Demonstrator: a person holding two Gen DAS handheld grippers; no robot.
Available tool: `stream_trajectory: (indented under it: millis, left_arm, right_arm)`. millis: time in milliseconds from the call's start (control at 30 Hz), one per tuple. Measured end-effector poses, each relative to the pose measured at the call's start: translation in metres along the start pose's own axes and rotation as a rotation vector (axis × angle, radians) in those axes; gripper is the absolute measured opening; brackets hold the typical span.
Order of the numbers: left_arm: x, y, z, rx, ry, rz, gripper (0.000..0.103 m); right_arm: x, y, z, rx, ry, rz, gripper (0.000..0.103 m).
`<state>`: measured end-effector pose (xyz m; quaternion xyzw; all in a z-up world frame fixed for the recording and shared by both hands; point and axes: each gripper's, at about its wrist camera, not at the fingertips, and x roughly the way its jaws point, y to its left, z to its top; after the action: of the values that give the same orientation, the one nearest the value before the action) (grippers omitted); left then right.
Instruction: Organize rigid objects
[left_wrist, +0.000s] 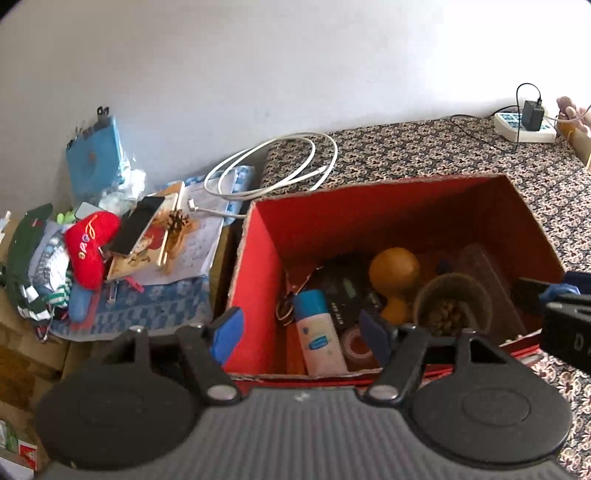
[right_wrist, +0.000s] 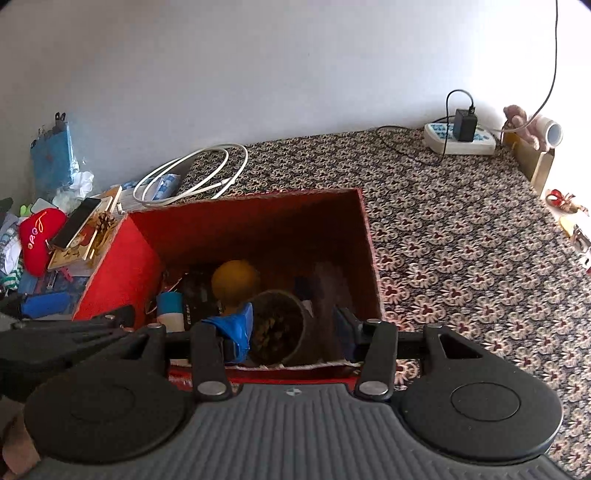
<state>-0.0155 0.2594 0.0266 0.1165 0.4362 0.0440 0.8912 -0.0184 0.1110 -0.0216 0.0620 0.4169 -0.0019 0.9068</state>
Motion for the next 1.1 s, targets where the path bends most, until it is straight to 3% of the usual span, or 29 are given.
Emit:
stream_trajectory:
  millis: [333, 633, 1100]
  left_arm:
    - [0.034, 0.009, 0.012, -0.040, 0.018, 0.007, 0.073]
    - [0.071, 0.003, 0.019, -0.016, 0.064, -0.031, 0.073]
    - [0.106, -0.002, 0.023, 0.000, 0.084, -0.047, 0.073]
  right_arm:
    - [0.041, 0.011, 0.009, -0.030, -0.023, -0.002, 0.032]
    - [0.081, 0.011, 0.011, -0.010, 0.022, -0.017, 0.032]
    - [0.099, 0.008, 0.014, -0.012, 0.016, -0.024, 0.031]
